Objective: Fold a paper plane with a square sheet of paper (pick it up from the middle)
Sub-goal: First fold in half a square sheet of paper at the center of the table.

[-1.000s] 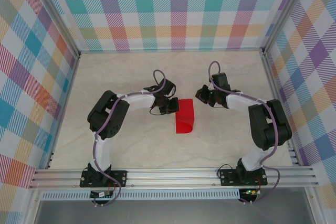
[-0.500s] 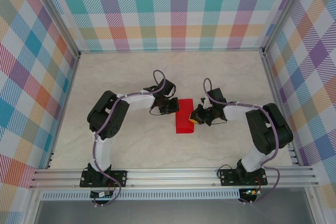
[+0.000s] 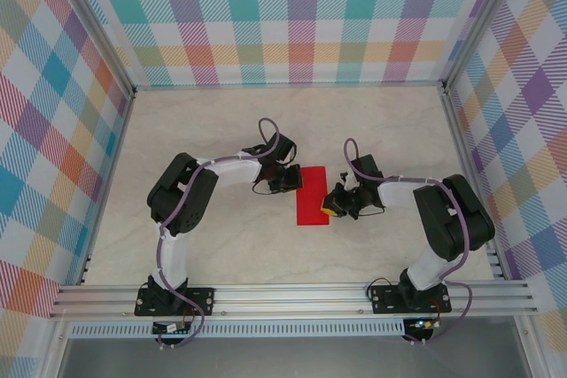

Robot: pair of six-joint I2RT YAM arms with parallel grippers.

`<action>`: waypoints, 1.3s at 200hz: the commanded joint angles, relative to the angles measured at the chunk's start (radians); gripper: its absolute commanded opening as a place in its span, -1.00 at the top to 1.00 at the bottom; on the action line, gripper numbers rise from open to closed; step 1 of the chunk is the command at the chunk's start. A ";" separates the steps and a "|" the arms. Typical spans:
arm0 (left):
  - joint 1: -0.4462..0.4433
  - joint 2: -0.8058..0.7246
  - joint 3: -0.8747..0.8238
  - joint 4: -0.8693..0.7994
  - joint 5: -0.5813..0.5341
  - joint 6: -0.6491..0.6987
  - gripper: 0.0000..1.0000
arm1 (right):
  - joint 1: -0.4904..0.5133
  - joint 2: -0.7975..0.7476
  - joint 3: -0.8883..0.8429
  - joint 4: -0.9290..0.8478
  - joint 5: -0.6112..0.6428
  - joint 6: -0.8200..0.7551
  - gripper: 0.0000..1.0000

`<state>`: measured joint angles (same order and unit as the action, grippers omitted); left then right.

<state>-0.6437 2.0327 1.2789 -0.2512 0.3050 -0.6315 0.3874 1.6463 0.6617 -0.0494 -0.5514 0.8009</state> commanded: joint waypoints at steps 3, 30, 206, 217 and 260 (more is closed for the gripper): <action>0.000 0.112 -0.081 -0.204 -0.109 0.005 0.87 | 0.006 -0.006 -0.031 -0.021 -0.015 -0.007 0.91; 0.000 0.113 -0.082 -0.203 -0.111 0.004 0.87 | 0.007 -0.012 -0.064 -0.041 -0.004 -0.021 0.91; -0.001 0.106 -0.076 -0.203 -0.101 0.002 0.88 | 0.049 -0.002 0.131 -0.029 0.018 -0.057 0.91; 0.000 0.107 -0.075 -0.204 -0.100 0.001 0.88 | 0.050 0.022 0.137 -0.014 0.015 -0.060 0.91; 0.000 0.114 -0.067 -0.208 -0.095 0.004 0.89 | 0.051 0.090 0.116 -0.023 -0.016 -0.131 0.90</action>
<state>-0.6437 2.0335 1.2804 -0.2520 0.3061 -0.6323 0.4332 1.7073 0.7830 -0.0822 -0.5335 0.7280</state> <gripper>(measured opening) 0.061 0.048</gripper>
